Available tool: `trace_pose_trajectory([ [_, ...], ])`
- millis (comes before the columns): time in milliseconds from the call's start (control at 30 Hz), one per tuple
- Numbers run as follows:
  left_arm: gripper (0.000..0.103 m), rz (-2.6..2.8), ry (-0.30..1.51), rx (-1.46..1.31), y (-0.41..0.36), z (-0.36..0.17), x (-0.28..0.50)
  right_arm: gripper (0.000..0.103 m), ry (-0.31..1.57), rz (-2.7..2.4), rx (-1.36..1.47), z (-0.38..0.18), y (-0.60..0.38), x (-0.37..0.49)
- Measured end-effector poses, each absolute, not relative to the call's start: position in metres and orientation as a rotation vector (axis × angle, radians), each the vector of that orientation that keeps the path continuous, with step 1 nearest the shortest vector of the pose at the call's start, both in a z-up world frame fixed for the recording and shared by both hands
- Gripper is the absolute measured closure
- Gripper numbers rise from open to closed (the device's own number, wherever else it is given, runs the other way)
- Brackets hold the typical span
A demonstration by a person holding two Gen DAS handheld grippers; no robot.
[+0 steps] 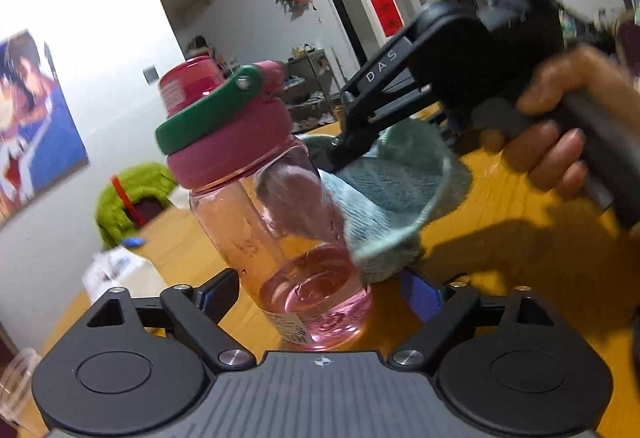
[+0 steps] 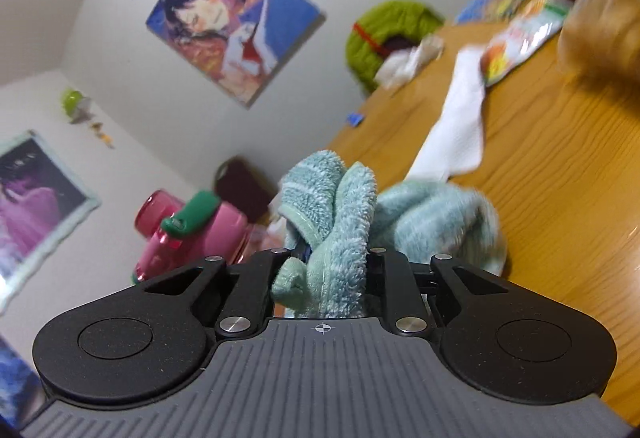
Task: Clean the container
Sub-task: 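Hold the bottle with the left tool while the right tool wipes its side and lid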
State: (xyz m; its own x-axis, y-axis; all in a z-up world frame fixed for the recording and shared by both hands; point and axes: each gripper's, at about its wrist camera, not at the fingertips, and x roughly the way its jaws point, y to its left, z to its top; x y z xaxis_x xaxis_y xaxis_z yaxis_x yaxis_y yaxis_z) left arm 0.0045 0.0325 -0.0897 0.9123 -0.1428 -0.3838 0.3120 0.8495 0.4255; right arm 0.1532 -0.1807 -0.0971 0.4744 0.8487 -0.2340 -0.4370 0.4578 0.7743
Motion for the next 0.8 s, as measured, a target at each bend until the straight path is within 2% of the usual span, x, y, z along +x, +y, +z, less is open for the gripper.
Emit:
trace_pose_trajectory([
  [133, 0.017, -0.243, 0.328, 0.509, 0.035, -0.093, 0.015, 0.082, 0.757, 0.908, 0.597, -0.093, -0.183, 0.151],
  [267, 0.021, -0.256, 0.317, 0.49, 0.037, -0.093, 0.018, 0.08, 0.742, 0.945, 0.452, -0.08, -0.185, 0.131],
  [500, 0.021, -0.244, 0.308, 0.515, 0.033, -0.1, 0.013, 0.081, 0.736, 0.86, 0.448, -0.084, -0.182, 0.129],
  [700, 0.022, -0.235, 0.307, 0.529, 0.029, -0.099, 0.017, 0.082, 0.458, 1.004, 0.73, -0.064, -0.216, 0.115],
  [800, 0.022, -0.238, 0.306, 0.529, 0.032, -0.098, 0.02, 0.082, 0.46, 1.003, 0.812, -0.07, -0.219, 0.12],
])
